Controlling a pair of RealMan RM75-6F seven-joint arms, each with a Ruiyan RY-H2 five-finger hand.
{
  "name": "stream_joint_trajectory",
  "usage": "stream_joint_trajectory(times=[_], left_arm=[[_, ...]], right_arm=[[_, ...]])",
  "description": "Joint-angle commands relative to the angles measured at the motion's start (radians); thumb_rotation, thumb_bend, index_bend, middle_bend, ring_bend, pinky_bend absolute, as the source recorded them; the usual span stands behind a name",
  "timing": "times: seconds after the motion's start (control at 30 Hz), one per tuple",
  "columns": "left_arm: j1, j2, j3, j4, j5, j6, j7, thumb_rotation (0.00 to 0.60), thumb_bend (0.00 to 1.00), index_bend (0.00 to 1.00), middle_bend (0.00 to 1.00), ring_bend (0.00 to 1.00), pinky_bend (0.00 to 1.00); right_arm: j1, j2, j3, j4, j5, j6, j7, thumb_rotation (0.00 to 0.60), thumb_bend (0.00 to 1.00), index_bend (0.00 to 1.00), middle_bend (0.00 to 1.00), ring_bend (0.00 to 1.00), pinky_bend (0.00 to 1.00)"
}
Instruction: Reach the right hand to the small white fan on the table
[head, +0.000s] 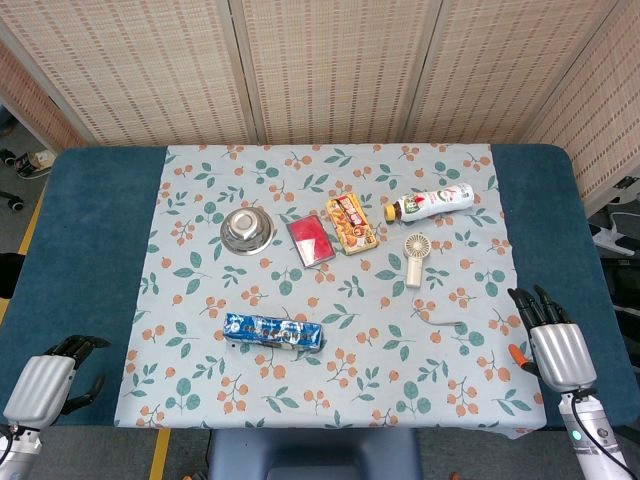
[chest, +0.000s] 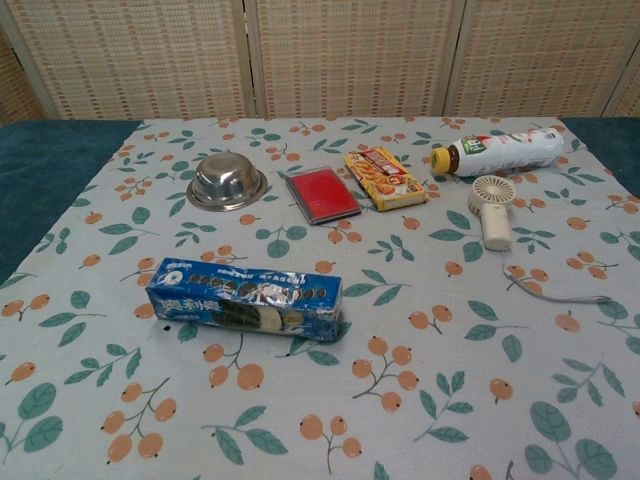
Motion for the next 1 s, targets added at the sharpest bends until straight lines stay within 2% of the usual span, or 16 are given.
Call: stream_joint_trajectory(times=[0.03, 0.23, 0.3, 0.37, 0.43, 0.47, 0.6, 0.77, 0.87, 1.0], left_arm=[[-0.001, -0.002, 0.001, 0.004, 0.002, -0.003, -0.002, 0.600, 0.39, 0.31, 0.31, 0.24, 0.42], [0.000, 0.002, 0.003, 0.003, 0.005, 0.002, -0.009, 0.600, 0.39, 0.31, 0.31, 0.24, 0.42], [0.001, 0.001, 0.000, 0.004, 0.006, 0.008, -0.015, 0.600, 0.39, 0.31, 0.31, 0.24, 0.42], [-0.001, -0.001, -0.003, 0.011, 0.002, 0.006, -0.024, 0.600, 0.39, 0.31, 0.32, 0.24, 0.42], [-0.004, -0.005, -0.008, 0.017, -0.011, -0.002, -0.032, 0.600, 0.39, 0.31, 0.32, 0.25, 0.42], [-0.004, -0.006, -0.008, 0.020, -0.016, -0.006, -0.034, 0.600, 0.39, 0.31, 0.32, 0.25, 0.42], [-0.004, -0.002, -0.006, 0.020, -0.028, -0.015, -0.036, 0.600, 0.39, 0.31, 0.32, 0.25, 0.43], [0.008, 0.014, -0.003, -0.005, -0.016, 0.012, -0.020, 0.600, 0.39, 0.31, 0.32, 0.25, 0.43], [0.014, 0.016, -0.006, -0.013, -0.012, 0.028, -0.009, 0.600, 0.39, 0.31, 0.32, 0.25, 0.43], [0.014, 0.016, -0.003, -0.019, -0.015, 0.021, 0.005, 0.600, 0.39, 0.31, 0.32, 0.25, 0.43]], right_arm=[[-0.001, 0.004, 0.004, -0.011, 0.014, -0.012, -0.013, 0.600, 0.16, 0.01, 0.09, 0.00, 0.21], [0.005, 0.003, 0.007, -0.014, 0.028, -0.035, -0.016, 0.600, 0.16, 0.01, 0.08, 0.00, 0.21], [0.009, 0.000, 0.011, -0.011, 0.039, -0.046, -0.022, 0.600, 0.16, 0.02, 0.12, 0.02, 0.22], [0.014, -0.011, 0.023, 0.003, 0.052, -0.049, -0.045, 0.600, 0.18, 0.05, 0.28, 0.14, 0.30], [0.022, -0.024, 0.034, 0.015, 0.070, -0.062, -0.055, 0.600, 0.26, 0.10, 0.50, 0.36, 0.48], [0.027, -0.028, 0.038, 0.018, 0.076, -0.070, -0.055, 0.600, 0.32, 0.12, 0.58, 0.44, 0.56], [0.071, -0.037, 0.063, 0.022, 0.112, -0.143, -0.080, 0.600, 0.51, 0.16, 0.71, 0.56, 0.66], [0.168, 0.008, 0.091, -0.068, 0.223, -0.343, -0.166, 0.600, 0.65, 0.16, 0.75, 0.59, 0.68], [0.241, 0.025, 0.125, -0.117, 0.343, -0.468, -0.230, 0.600, 0.68, 0.14, 0.75, 0.60, 0.68], [0.341, 0.016, 0.163, -0.129, 0.533, -0.602, -0.301, 0.600, 0.69, 0.11, 0.75, 0.60, 0.68]])
